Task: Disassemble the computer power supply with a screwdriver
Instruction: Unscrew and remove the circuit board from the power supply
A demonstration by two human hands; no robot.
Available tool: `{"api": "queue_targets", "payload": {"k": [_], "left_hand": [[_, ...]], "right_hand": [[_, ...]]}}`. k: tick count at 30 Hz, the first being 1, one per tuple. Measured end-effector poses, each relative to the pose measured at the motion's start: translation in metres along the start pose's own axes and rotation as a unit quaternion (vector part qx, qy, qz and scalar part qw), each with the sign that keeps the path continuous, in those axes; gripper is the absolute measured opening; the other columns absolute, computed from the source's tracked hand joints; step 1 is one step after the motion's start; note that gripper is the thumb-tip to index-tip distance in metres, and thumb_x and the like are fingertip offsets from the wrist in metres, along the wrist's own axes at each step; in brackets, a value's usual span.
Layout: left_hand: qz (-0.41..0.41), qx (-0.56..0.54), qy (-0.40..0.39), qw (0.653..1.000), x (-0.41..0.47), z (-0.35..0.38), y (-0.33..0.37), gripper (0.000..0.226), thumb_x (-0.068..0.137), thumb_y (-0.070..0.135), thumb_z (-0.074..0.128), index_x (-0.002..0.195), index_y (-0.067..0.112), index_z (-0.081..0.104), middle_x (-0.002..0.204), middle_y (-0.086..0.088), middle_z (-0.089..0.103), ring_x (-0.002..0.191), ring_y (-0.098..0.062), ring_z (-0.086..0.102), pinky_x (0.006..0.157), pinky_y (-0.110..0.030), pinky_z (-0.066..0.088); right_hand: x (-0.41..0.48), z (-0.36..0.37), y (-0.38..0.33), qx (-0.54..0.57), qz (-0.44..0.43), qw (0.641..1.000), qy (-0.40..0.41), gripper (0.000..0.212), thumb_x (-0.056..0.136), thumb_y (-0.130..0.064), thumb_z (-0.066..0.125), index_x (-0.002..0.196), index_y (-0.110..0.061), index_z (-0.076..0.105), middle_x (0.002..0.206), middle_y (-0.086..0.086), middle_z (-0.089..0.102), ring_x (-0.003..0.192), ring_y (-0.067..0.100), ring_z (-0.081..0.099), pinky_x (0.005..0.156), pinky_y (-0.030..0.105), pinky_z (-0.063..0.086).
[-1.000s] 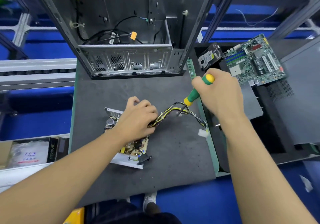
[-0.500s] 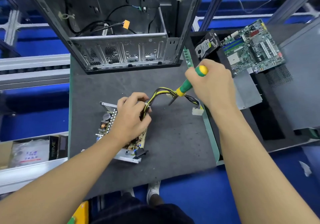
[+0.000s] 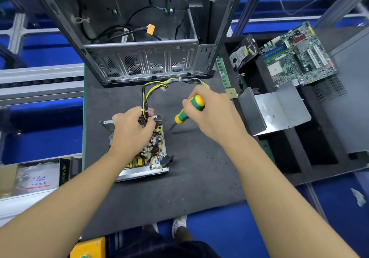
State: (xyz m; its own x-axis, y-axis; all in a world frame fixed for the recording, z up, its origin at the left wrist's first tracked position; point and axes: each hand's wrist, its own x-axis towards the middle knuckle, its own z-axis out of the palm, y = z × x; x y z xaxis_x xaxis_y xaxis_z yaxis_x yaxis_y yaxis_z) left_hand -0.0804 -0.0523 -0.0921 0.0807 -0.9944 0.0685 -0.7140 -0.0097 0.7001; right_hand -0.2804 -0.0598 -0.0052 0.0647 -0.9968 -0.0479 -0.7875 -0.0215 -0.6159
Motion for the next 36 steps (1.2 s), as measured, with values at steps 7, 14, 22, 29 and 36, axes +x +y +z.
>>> {"api": "queue_targets", "payload": {"k": [7,14,22,29,36], "left_hand": [[0.003,-0.024,-0.012,1.0,0.002,-0.006,-0.003,0.007,0.087,0.009,0.069,0.089,0.015,0.072,0.109,0.002,0.071,0.107,-0.022,0.064,0.102,-0.054,0.041],[-0.013,-0.043,-0.023,0.999,0.004,-0.009,-0.001,0.005,0.087,0.008,0.071,0.09,0.009,0.073,0.099,0.0,0.069,0.099,-0.024,0.065,0.098,-0.053,0.044],[-0.012,-0.043,-0.031,0.998,0.003,-0.01,0.0,0.004,0.088,0.007,0.068,0.087,0.01,0.07,0.092,0.0,0.066,0.091,-0.026,0.064,0.094,-0.054,0.044],[-0.014,-0.04,-0.038,0.998,0.004,-0.011,-0.001,0.004,0.089,0.012,0.068,0.087,0.014,0.069,0.091,0.002,0.066,0.088,-0.024,0.063,0.094,-0.052,0.044],[-0.021,0.043,-0.116,0.992,0.018,-0.022,-0.007,0.014,0.09,0.039,0.067,0.088,0.027,0.074,0.086,0.003,0.073,0.093,-0.027,0.065,0.09,-0.04,0.048]], "right_hand": [[0.012,0.021,-0.008,0.032,-0.024,0.999,-0.014,0.019,0.093,-0.043,0.058,0.092,-0.024,0.057,0.059,-0.006,0.049,0.061,0.017,0.047,0.053,0.031,0.03],[0.016,0.029,-0.007,0.001,-0.029,0.999,-0.042,0.019,0.092,-0.044,0.058,0.093,-0.025,0.057,0.062,-0.005,0.049,0.06,0.015,0.047,0.05,0.031,0.033],[0.018,0.027,-0.012,-0.016,-0.054,0.996,-0.063,0.019,0.093,-0.042,0.06,0.097,-0.024,0.058,0.065,-0.007,0.049,0.062,0.013,0.046,0.05,0.026,0.033],[0.017,0.026,-0.026,-0.093,-0.11,0.985,-0.093,0.026,0.095,-0.044,0.058,0.107,-0.022,0.058,0.078,-0.001,0.054,0.073,0.024,0.049,0.052,0.028,0.03],[0.011,0.031,-0.031,-0.12,-0.025,0.991,-0.052,0.037,0.096,-0.051,0.054,0.103,-0.015,0.055,0.081,0.009,0.057,0.078,0.039,0.054,0.06,0.037,0.043]]}}
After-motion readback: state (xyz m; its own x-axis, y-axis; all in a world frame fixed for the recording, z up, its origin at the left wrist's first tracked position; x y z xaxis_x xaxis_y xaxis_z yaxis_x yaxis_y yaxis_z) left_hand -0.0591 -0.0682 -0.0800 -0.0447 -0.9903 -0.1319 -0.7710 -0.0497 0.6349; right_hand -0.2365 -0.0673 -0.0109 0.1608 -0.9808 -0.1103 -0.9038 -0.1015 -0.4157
